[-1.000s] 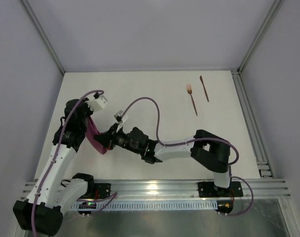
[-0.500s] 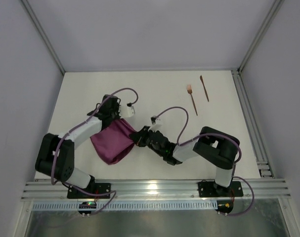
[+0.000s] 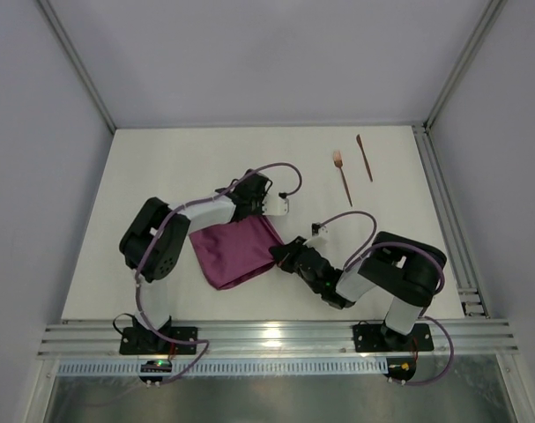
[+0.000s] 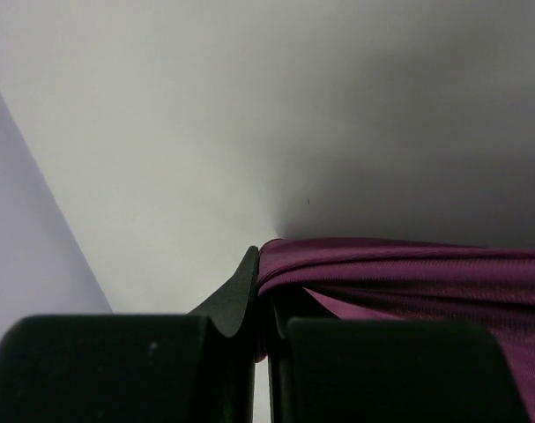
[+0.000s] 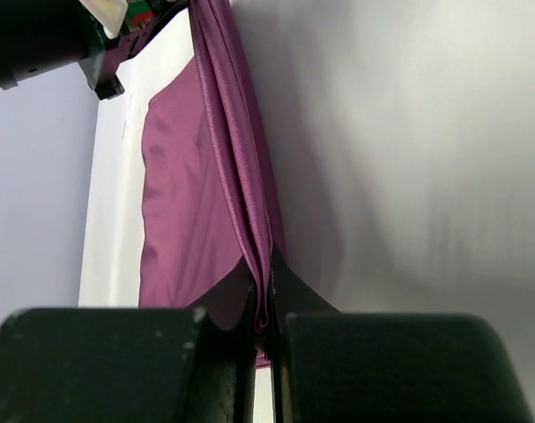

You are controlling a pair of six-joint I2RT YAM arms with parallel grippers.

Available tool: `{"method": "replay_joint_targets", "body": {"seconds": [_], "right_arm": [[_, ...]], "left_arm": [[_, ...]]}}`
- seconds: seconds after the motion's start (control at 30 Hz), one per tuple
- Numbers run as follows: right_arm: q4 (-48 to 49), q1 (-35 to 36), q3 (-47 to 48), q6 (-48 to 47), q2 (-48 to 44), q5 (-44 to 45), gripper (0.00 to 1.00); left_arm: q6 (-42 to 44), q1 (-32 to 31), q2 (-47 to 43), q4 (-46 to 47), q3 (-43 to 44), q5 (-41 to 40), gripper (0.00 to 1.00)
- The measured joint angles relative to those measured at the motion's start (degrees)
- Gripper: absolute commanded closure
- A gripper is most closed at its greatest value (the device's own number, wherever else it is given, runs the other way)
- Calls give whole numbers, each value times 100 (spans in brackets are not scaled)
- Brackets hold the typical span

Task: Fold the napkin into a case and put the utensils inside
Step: Turn over the upper triangle folded napkin at the center of the board.

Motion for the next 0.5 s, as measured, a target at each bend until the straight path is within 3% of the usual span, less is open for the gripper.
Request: {"method": "replay_joint_targets", "body": {"seconds": [0.3,0.5], "right_arm": [[26,-46,-402,433,-166,179,96],[-444,-33,-487,619,-455,238,96]], "left_arm": [[-184,-297,726,-302,765,85,94],[-409,-345,1001,-321,1169,-151,58]]}}
